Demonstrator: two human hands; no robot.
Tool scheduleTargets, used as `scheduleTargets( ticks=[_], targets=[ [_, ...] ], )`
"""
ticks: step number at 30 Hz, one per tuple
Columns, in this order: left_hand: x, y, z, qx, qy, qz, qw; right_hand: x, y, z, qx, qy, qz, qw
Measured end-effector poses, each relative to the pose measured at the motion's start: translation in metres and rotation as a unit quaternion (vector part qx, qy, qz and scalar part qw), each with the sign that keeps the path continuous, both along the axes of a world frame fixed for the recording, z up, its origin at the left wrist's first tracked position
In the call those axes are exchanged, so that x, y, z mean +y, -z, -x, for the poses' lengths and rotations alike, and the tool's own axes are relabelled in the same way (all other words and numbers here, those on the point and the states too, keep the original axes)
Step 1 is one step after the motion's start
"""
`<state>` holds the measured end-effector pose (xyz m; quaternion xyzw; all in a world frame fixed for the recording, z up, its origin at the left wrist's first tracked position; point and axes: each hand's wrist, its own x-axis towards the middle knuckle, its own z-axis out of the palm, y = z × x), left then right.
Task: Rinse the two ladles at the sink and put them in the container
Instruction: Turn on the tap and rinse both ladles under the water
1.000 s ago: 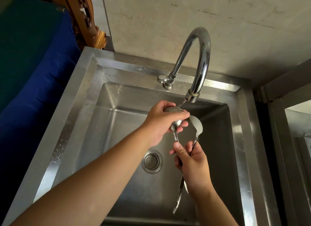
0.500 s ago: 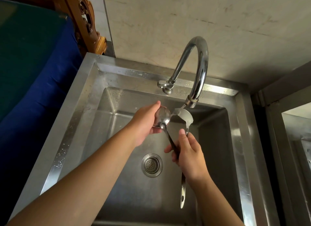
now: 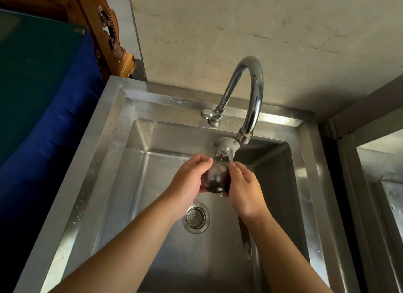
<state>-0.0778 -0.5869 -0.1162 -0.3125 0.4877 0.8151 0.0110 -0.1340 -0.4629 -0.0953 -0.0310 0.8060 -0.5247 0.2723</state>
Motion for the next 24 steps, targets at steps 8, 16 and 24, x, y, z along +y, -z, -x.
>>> scheduleTargets(
  ticks=[8,16,24],
  targets=[
    [-0.033,0.006,0.019,-0.025,-0.002,0.102,0.994,0.0,-0.004,-0.001,0.0,-0.008,-0.01,1.0],
    [-0.041,0.006,0.047,-0.031,0.212,0.186,0.959,0.0,0.003,-0.003,0.011,-0.044,0.02,0.999],
    [-0.035,0.023,0.06,0.001,0.207,0.237,0.949,0.007,0.013,-0.005,-0.021,-0.025,0.058,0.998]
  ],
)
